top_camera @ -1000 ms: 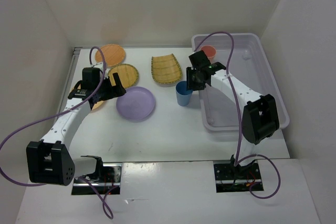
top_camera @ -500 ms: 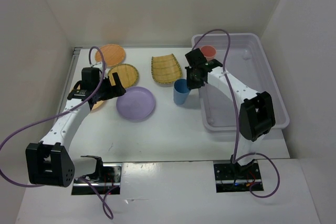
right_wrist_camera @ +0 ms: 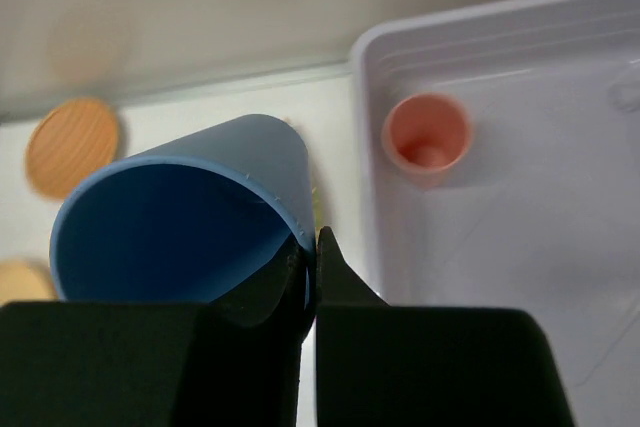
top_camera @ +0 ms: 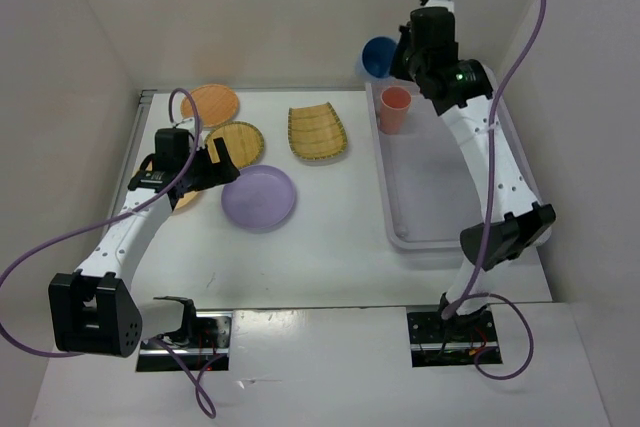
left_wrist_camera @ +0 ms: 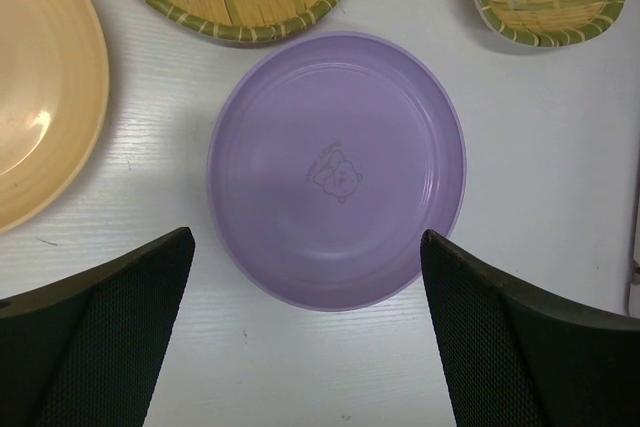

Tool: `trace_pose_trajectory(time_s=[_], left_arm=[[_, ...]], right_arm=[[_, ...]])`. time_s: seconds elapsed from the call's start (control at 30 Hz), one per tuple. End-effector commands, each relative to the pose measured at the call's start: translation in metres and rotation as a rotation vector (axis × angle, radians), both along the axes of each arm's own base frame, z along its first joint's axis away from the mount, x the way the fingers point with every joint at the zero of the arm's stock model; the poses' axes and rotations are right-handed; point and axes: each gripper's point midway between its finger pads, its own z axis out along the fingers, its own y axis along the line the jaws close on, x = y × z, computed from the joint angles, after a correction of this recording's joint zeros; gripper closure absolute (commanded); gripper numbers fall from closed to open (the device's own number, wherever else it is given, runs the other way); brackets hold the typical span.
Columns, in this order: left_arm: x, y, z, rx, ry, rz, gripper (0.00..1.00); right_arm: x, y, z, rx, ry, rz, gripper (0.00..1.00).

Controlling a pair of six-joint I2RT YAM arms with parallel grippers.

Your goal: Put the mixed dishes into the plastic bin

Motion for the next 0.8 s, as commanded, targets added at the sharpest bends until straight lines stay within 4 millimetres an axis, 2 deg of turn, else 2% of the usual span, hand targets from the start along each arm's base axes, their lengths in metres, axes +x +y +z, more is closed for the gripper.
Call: trace_pose_trajectory(time_s=[0.0, 0.03, 0.07, 0.1, 0.13, 0.17, 0.2, 0.23, 0.27, 0.37, 0.5, 0.6, 0.63, 0.67, 0.77], left_arm=[[0.005, 0.005, 0.01, 0.003, -0.05, 0.009, 0.0], [0.005, 0.003, 0.007, -0.003, -0.039, 0.002, 0.0], [0.005, 0.003, 0.007, -0.003, -0.039, 0.002, 0.0], [0.006, 0.003, 0.004, -0.002, -0.03, 0.002, 0.0], [0.008, 0.003, 0.005, -0.003, -0.039, 0.002, 0.0], [0.006, 0.003, 0.001, -0.002, -0.028, 0.002, 0.0], [0.006, 0.003, 0.001, -0.002, -0.028, 0.002, 0.0], [0.008, 0.003, -0.001, -0.002, -0.03, 0.002, 0.0], [0.008, 0.003, -0.001, -0.002, -0.03, 0.002, 0.0], [0.008, 0.003, -0.004, -0.002, -0.021, 0.002, 0.0], [0.007, 0.005, -0.008, 0.005, -0.003, 0.009, 0.0], [0.006, 0.007, -0.01, 0.019, 0.005, 0.011, 0.0], [0.006, 0.007, -0.013, 0.019, 0.014, 0.011, 0.0], [0.006, 0.007, -0.013, 0.019, 0.014, 0.011, 0.0], [0.008, 0.007, -0.013, 0.019, 0.014, 0.011, 0.0]], right_arm=[[0.034, -0.051, -0.002, -0.066, 0.001, -0.146, 1.0], [0.041, -0.069, -0.005, -0.085, 0.012, -0.187, 1.0], [0.05, -0.075, -0.024, -0.111, 0.067, -0.208, 1.0], [0.055, -0.082, -0.015, -0.119, 0.049, -0.225, 1.0], [0.059, -0.094, -0.018, -0.127, 0.059, -0.255, 1.0], [0.068, -0.092, -0.031, -0.147, 0.087, -0.249, 1.0], [0.073, -0.098, -0.026, -0.136, 0.073, -0.257, 1.0], [0.081, -0.101, -0.037, -0.146, 0.093, -0.248, 1.0], [0.085, -0.1, -0.031, -0.139, 0.071, -0.249, 1.0], [0.1, -0.105, -0.034, -0.138, 0.072, -0.247, 1.0], [0.107, -0.103, -0.058, -0.141, 0.137, -0.223, 1.0], [0.112, -0.102, -0.067, -0.144, 0.15, -0.222, 1.0], [0.111, -0.105, -0.062, -0.147, 0.139, -0.233, 1.0], [0.112, -0.105, -0.069, -0.152, 0.157, -0.232, 1.0], [0.11, -0.106, -0.07, -0.152, 0.164, -0.245, 1.0]])
